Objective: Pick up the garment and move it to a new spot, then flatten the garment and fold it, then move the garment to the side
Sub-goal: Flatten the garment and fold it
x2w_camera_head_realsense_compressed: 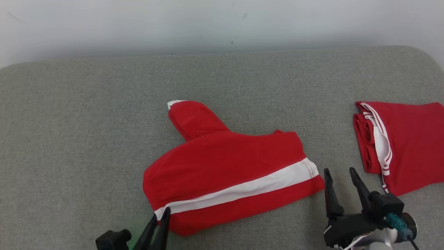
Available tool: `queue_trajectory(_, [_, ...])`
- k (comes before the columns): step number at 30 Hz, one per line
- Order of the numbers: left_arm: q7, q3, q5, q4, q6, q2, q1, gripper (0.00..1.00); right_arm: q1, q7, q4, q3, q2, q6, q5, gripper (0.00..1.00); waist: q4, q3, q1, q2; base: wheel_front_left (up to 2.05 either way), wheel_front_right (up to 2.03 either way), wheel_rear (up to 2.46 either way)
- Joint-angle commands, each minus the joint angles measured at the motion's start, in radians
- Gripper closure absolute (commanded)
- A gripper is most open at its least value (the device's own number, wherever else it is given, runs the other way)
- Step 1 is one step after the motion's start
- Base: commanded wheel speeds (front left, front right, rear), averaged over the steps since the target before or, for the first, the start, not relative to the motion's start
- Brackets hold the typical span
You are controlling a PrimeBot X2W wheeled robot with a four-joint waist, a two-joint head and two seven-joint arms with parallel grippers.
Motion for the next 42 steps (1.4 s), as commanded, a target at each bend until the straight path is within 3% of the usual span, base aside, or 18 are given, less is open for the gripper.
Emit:
queue_trajectory(1, [-0.003, -0.006, -0.003, 0.0, 0.0, 0.002, 0.001, 1.0, -0.011, -0.001, 0.004, 0.001, -0.003, -0.001, 0.006, 0.0, 0.004, -0.001, -0.0002, -0.0001, 0.0, 0.0, 0.0])
queue_trajectory(5, [-0.003, -0.033, 0.001, 0.011, 0.0, 0.003, -0.003, 1.0, -0.034, -0.001, 0.029, 0.027, -0.014, -0.001, 0.03, 0.0, 0.015, 0.0, -0.0002, -0.0001, 0.0, 0.0, 0.0])
queue_trajectory(14, [-0.003, 0.106, 0.089, 0.001, -0.001, 0.002, -0.012, 1.0, -0.096, 0.0, 0.18, 0.132, -0.044, -0.001, 0.13, 0.0, 0.057, 0.008, -0.0002, -0.0001, 0.0, 0.0, 0.0])
queue_trajectory(25, [-0.003, 0.128, 0.113, 0.006, -0.001, 0.002, -0.017, 1.0, -0.133, 0.0, 0.266, 0.276, -0.066, -0.001, 0.245, 0.02, 0.074, 0.016, -0.0002, -0.0001, 0.0, 0.0, 0.0])
queue_trajectory(27, [-0.003, 0.126, 0.111, 0.005, -0.001, 0.002, -0.018, 1.0, -0.135, 0.0, 0.275, 0.299, -0.071, -0.001, 0.259, 0.07, 0.073, 0.016, -0.0002, -0.0001, 0.0, 0.0, 0.0])
queue_trajectory(30, [-0.003, 0.12, 0.109, 0.006, -0.001, 0.002, -0.023, 1.0, -0.151, 0.0, 0.289, 0.341, -0.084, -0.001, 0.289, 0.23, 0.075, 0.018, -0.0002, -0.0001, 0.0, 0.0, 0.0])
queue_trajectory(32, [-0.003, 0.118, 0.109, 0.006, -0.001, 0.002, -0.023, 1.0, -0.156, 0.0, 0.298, 0.357, -0.088, -0.001, 0.303, 0.4, 0.076, 0.018, -0.0002, -0.0001, 0.0, 0.0, 0.0])
queue_trajectory(33, [-0.003, 0.117, 0.109, 0.007, -0.001, 0.002, -0.022, 1.0, -0.159, 0.0, 0.3, 0.363, -0.09, -0.001, 0.307, 0.53, 0.077, 0.018, -0.0002, -0.0001, 0.0, 0.0, 0.0])
queue_trajectory(34, [-0.003, 0.116, 0.109, 0.007, -0.001, 0.002, -0.022, 1.0, -0.164, 0.0, 0.303, 0.367, -0.092, -0.001, 0.311, 0.56, 0.079, 0.018, -0.0002, -0.0001, 0.0, 0.0, 0.0])
queue_trajectory(35, [-0.003, 0.115, 0.11, 0.009, -0.001, 0.002, -0.024, 1.0, -0.169, 0.0, 0.304, 0.371, -0.094, -0.001, 0.313, 0.67, 0.08, 0.018, -0.0002, -0.0001, 0.0, 0.0, 0.0])
queue_trajectory(37, [-0.003, 0.113, 0.11, 0.011, -0.001, 0.002, -0.027, 1.0, -0.176, 0.0, 0.307, 0.377, -0.095, -0.001, 0.317, 1.0, 0.083, 0.016, -0.0002, -0.0001, 0.0, 0.0, 0.0])
queue_trajectory(42, [-0.003, 0.112, 0.111, 0.012, -0.001, 0.002, -0.029, 1.0, -0.184, -0.001, 0.277, 0.362, -0.1, -0.001, 0.328, 1.0, 0.086, -0.001, -0.0002, -0.0001, 0.0, 0.0, 0.0])
